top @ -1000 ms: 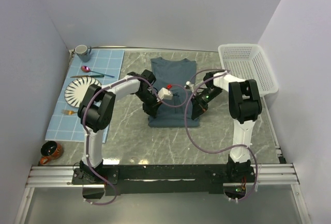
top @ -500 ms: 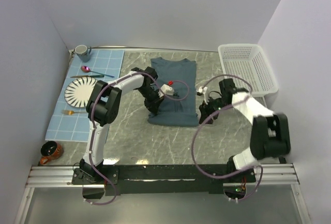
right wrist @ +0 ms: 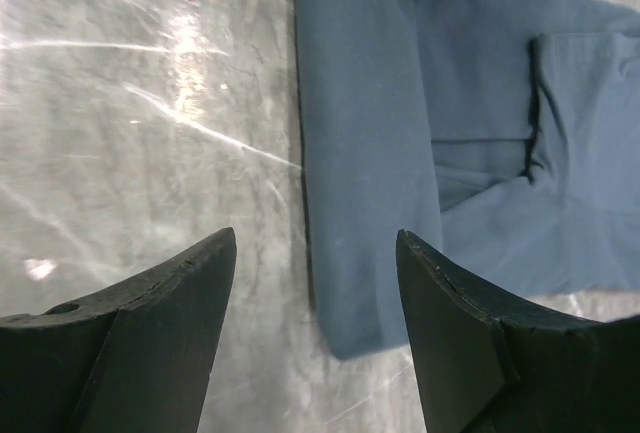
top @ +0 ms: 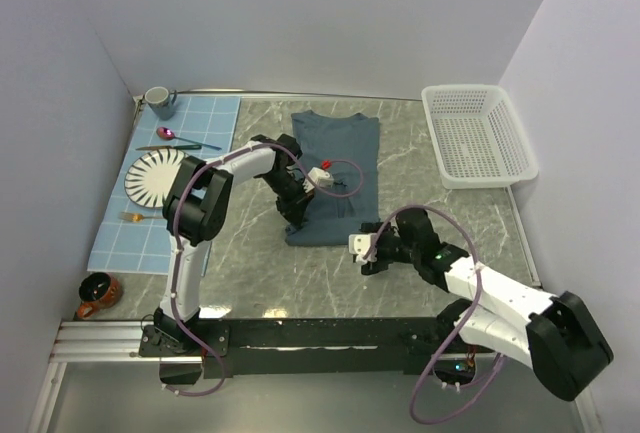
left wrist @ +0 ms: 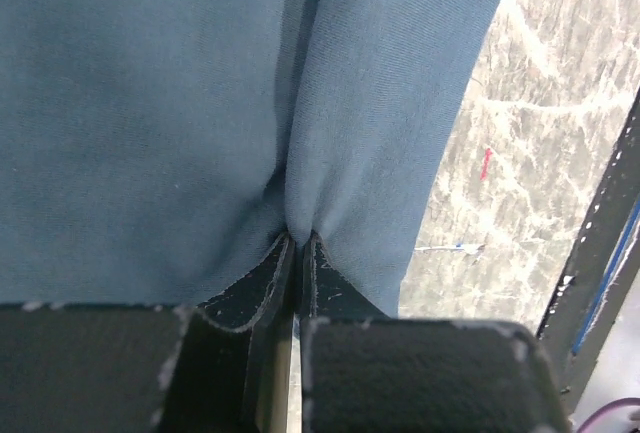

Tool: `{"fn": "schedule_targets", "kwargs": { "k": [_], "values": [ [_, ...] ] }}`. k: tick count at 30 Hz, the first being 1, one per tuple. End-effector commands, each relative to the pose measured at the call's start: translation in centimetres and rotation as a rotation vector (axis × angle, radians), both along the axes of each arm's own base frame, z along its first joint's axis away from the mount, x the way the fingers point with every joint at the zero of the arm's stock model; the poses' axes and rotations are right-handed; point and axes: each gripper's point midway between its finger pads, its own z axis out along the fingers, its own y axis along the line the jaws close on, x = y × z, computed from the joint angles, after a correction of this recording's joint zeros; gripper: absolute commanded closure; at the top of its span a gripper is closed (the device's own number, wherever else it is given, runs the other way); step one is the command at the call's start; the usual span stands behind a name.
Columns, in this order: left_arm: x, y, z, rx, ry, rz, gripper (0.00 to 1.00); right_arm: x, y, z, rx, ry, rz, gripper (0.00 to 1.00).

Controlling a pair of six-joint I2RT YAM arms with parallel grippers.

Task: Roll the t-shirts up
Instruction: Roll the T-shirt to the center of the board.

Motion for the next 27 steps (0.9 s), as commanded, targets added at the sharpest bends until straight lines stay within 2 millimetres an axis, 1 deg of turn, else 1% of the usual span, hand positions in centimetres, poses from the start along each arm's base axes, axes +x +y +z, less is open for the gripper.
{"fn": "schedule_targets", "kwargs": {
  "k": [1,3,4,5,8,9,10,11,17,18,19,20,22,23,24,25,26,27],
  "values": [
    [-0.6,0.0,0.3,0.014,0.012,0.01,0.92,2.9,1.1,1.4,0.005,-0.181,-0.007,0.28],
    [-0.5,0.0,0.2,0.015,0.011,0.016,0.91,3.6,1.2,1.1,-0.01,-0.217,-0.009,0.28],
    [-0.4,-0.1,0.2,0.013,0.007,0.016,0.91,3.7,1.2,0.5,-0.03,-0.225,0.0,0.28],
    [-0.3,-0.1,0.2,0.014,0.005,0.02,0.91,4.0,1.3,0.6,-0.035,-0.24,0.007,0.28],
    [0.0,-0.3,-0.1,0.014,0.006,0.023,0.91,4.1,1.6,-0.4,-0.076,-0.263,0.055,0.3],
    [0.4,-0.4,0.1,0.012,0.0,0.024,0.91,4.1,1.5,-0.7,-0.09,-0.269,0.069,0.3],
    [0.4,-0.4,0.0,0.016,0.003,0.024,0.9,3.8,1.5,-1.4,-0.115,-0.276,0.095,0.3],
    [0.7,-0.5,-0.1,0.018,0.005,0.025,0.9,3.9,1.5,-1.6,-0.122,-0.285,0.103,0.3],
    [0.9,-0.8,-0.1,0.014,0.01,0.032,0.9,3.8,1.5,-3.3,-0.194,-0.298,0.157,0.33],
    [0.9,-0.8,-0.1,0.012,0.013,0.032,0.9,3.8,1.5,-3.9,-0.212,-0.293,0.164,0.33],
    [0.8,-0.8,-0.2,0.014,0.019,0.032,0.9,3.9,1.2,-4.4,-0.241,-0.309,0.167,0.33],
    [0.8,-0.8,-0.3,0.015,0.022,0.034,0.9,4.1,1.4,-4.4,-0.246,-0.33,0.169,0.34],
    [0.8,-0.8,-0.3,0.018,0.026,0.036,0.9,4.2,1.0,-5.5,-0.291,-0.344,0.174,0.35],
    [0.7,-0.7,-0.5,0.023,0.029,0.038,0.9,4.7,1.1,-5.2,-0.29,-0.381,0.168,0.35],
    [0.8,-0.7,-0.5,0.022,0.031,0.04,0.9,4.6,1.0,-6.2,-0.317,-0.38,0.174,0.35],
    [0.7,-0.8,-0.6,0.023,0.032,0.039,0.89,4.8,0.9,-6.6,-0.334,-0.394,0.172,0.36],
    [0.8,-0.7,-0.6,0.026,0.032,0.04,0.89,5.5,0.7,-6.5,-0.351,-0.418,0.151,0.37],
    [0.8,-0.7,-0.7,0.027,0.034,0.041,0.89,5.6,0.6,-7.2,-0.368,-0.411,0.148,0.39]
  ]
}}
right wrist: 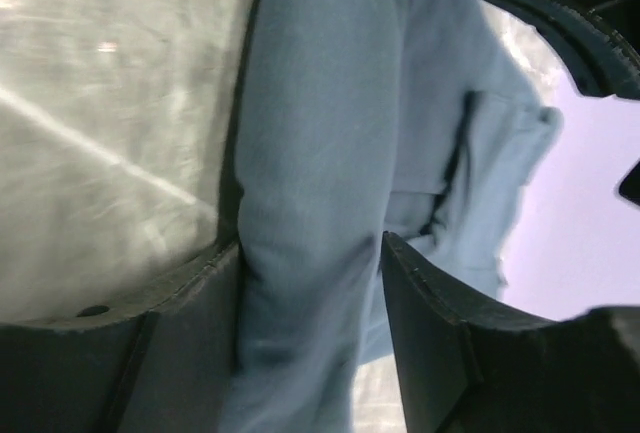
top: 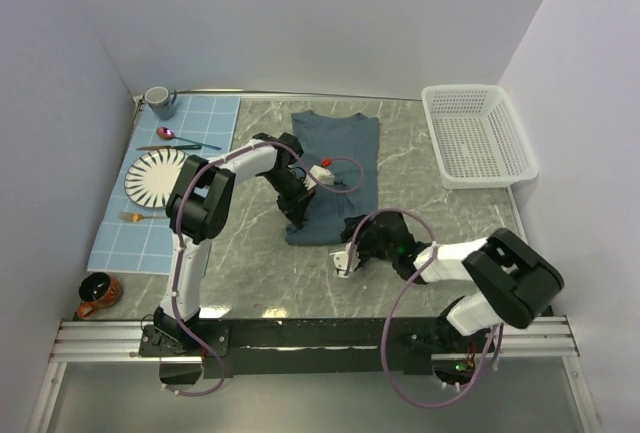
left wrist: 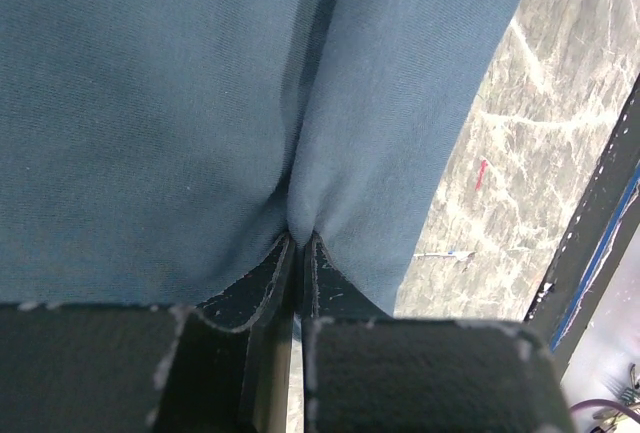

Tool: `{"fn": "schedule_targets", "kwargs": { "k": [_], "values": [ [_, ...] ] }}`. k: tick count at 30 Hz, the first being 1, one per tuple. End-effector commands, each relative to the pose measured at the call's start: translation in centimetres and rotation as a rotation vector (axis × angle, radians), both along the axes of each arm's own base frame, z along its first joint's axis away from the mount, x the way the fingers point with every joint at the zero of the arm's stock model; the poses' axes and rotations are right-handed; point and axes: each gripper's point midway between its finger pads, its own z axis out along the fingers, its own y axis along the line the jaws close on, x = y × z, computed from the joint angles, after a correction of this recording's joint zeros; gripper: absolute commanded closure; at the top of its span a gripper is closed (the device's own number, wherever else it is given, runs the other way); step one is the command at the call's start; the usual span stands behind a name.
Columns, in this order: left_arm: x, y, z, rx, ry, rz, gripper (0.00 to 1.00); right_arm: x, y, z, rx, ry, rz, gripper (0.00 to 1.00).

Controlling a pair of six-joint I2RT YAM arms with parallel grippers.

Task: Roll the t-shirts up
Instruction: Roll the T-shirt to the center of the board.

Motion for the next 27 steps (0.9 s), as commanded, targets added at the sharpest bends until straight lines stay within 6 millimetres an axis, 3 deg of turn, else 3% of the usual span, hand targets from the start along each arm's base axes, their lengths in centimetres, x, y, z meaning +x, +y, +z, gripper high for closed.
{"fn": "schedule_targets", "kwargs": {
  "k": [1,4,8,10,13,14,16,17,19,20,21,22,23,25,27],
  "values": [
    [0.7,-0.5,-0.7,-0.001,-0.01,-0.005,0.89,0.4,-1.9,-3.3,-0.124,-0.03,-0.048,0.41],
    [1.1,-0.7,-0.8,0.005,-0.009,0.02,0.89,1.3,-1.4,-2.8,-0.113,-0.033,-0.069,0.52],
    [2.1,-0.4,-0.6,0.016,-0.037,0.063,0.85,0.7,-1.4,-3.1,-0.13,0.057,-0.078,0.64],
    [3.0,-0.2,-0.4,0.026,-0.07,0.106,0.79,0.7,-1.0,-2.2,-0.097,0.085,-0.09,0.67],
    [4.4,0.8,1.7,0.009,-0.133,0.202,0.69,0.0,-0.7,-1.3,-0.062,0.157,-0.103,0.71],
    [5.4,1.1,3.7,-0.049,-0.232,0.24,0.63,-0.6,-1.0,-1.6,-0.074,0.207,-0.108,0.73],
    [5.5,1.9,5.7,-0.089,-0.342,0.271,0.57,-1.2,-0.4,-0.6,-0.039,0.257,-0.1,0.74],
    [5.0,2.3,7.6,-0.146,-0.453,0.277,0.51,-1.8,-0.6,-0.9,-0.048,0.3,-0.107,0.75],
    [4.4,2.8,8.8,-0.191,-0.553,0.281,0.45,-2.3,-0.5,-0.5,-0.049,0.327,-0.101,0.78],
    [2.3,3.4,9.0,-0.218,-0.579,0.268,0.41,-2.3,-0.5,-0.4,-0.041,0.329,-0.101,0.78],
    [2.5,3.0,9.8,-0.262,-0.651,0.256,0.41,-2.3,-0.5,-0.3,-0.038,0.329,-0.105,0.79],
    [2.1,2.9,10.1,-0.274,-0.689,0.249,0.41,-2.1,-0.5,-0.3,-0.042,0.329,-0.108,0.8],
    [0.3,2.8,9.6,-0.291,-0.709,0.218,0.4,-2.2,-0.6,-0.4,-0.046,0.34,-0.114,0.8],
    [-0.2,1.8,10.4,-0.354,-0.828,0.155,0.39,-1.7,-0.5,-0.1,-0.042,0.352,-0.13,0.82],
    [-2.0,1.4,9.5,-0.378,-0.912,0.093,0.33,-1.7,-0.6,-0.4,-0.051,0.386,-0.135,0.82]
  ]
}}
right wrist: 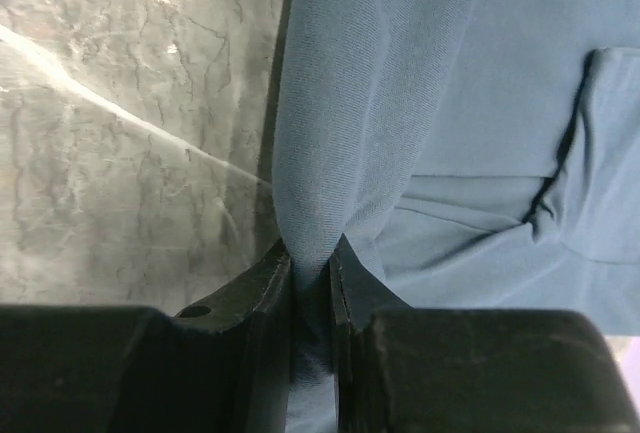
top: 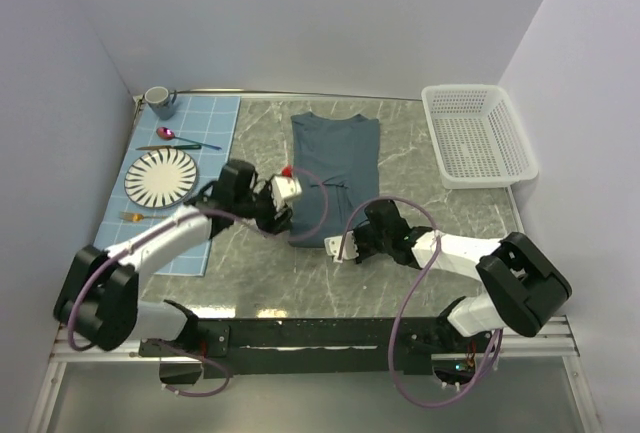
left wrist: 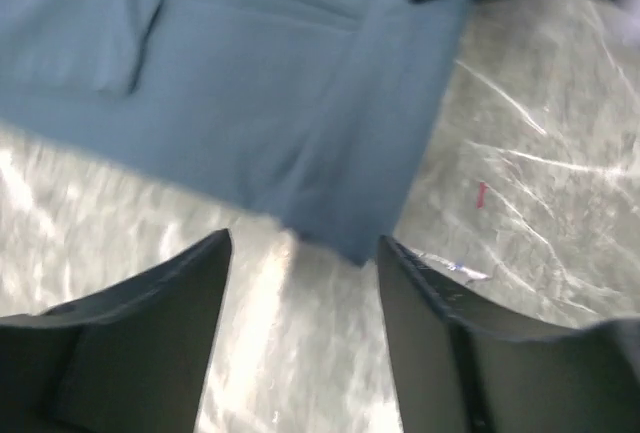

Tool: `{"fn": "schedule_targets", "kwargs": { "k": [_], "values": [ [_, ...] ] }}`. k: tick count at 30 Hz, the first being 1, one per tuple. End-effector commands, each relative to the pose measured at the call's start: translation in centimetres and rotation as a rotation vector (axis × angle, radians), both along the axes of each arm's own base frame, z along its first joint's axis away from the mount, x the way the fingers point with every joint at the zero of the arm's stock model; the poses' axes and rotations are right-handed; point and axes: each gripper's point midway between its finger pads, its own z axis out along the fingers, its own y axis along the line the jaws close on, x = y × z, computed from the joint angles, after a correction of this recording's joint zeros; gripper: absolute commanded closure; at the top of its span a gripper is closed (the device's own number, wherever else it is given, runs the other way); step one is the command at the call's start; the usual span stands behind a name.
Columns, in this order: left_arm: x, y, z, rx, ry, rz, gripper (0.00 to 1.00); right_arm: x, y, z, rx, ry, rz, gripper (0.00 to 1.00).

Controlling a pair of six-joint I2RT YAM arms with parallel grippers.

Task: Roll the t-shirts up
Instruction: Roll the T-shirt to the center of the board.

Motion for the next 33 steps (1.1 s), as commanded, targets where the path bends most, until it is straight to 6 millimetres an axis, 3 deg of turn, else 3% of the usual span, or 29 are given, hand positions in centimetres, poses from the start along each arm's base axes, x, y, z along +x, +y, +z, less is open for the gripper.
{"fn": "schedule_targets", "kwargs": {
  "k": [1,2,4,11,22,28,33],
  "values": [
    [0.4,-2.5,1.5,-0.055,-0.379,-0.099,0.32,0.2,0.3,0.8,0.02,0.099,-0.034,0.83],
    [-0.9,-3.0,0.2,-0.039,-0.395,-0.14,0.32,0.3,0.3,0.9,0.025,0.112,-0.037,0.83],
    [-1.5,-3.7,-0.5,-0.028,-0.447,-0.186,0.33,0.8,0.3,1.0,0.023,0.132,-0.056,0.84],
    [-1.7,-5.3,-1.5,-0.022,-0.597,-0.209,0.32,1.1,0.3,1.0,0.015,0.162,-0.051,0.86],
    [-3.1,-6.5,-4.3,0.049,-0.586,-0.316,0.36,1.7,0.4,1.3,0.027,0.172,-0.077,0.88],
    [-3.1,-7.0,-6.3,0.131,-0.621,-0.363,0.43,1.9,0.4,1.4,0.032,0.175,-0.086,0.88],
    [-1.6,-7.3,-7.9,0.21,-0.654,-0.333,0.58,1.9,0.4,1.5,0.035,0.185,-0.081,0.88]
  ]
}}
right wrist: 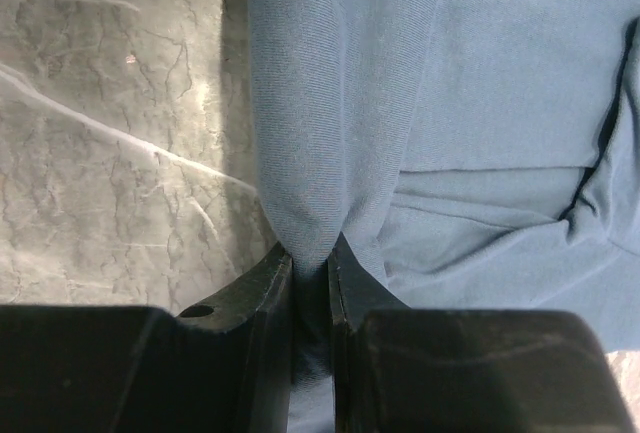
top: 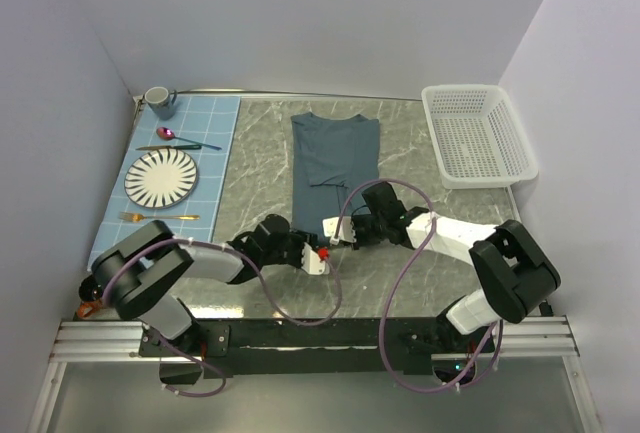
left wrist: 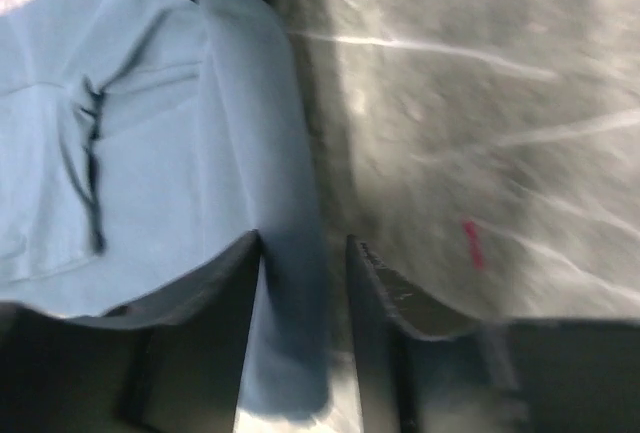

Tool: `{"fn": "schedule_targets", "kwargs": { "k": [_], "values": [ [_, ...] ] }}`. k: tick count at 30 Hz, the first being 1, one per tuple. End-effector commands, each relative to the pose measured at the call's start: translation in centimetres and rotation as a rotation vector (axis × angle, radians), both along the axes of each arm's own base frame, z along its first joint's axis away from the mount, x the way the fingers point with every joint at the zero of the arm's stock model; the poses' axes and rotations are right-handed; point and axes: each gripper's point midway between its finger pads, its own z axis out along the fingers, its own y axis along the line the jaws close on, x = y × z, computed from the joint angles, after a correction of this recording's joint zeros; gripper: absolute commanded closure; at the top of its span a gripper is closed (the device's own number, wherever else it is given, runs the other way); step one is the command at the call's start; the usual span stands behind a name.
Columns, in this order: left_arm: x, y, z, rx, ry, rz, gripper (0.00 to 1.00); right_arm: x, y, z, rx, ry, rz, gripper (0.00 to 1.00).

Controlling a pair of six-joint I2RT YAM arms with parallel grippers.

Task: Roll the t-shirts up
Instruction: Roll the T-shirt to the center of the board.

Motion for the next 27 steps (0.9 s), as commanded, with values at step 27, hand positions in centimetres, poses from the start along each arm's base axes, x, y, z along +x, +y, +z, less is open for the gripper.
{"fn": "schedule_targets", "kwargs": {
  "k": [27],
  "values": [
    [-0.2,0.4,4.4,0.15,0.836,0.039,0.92,-5.6,-2.4,3.9,0.042,0.878,-0.175,0.88]
  ]
}}
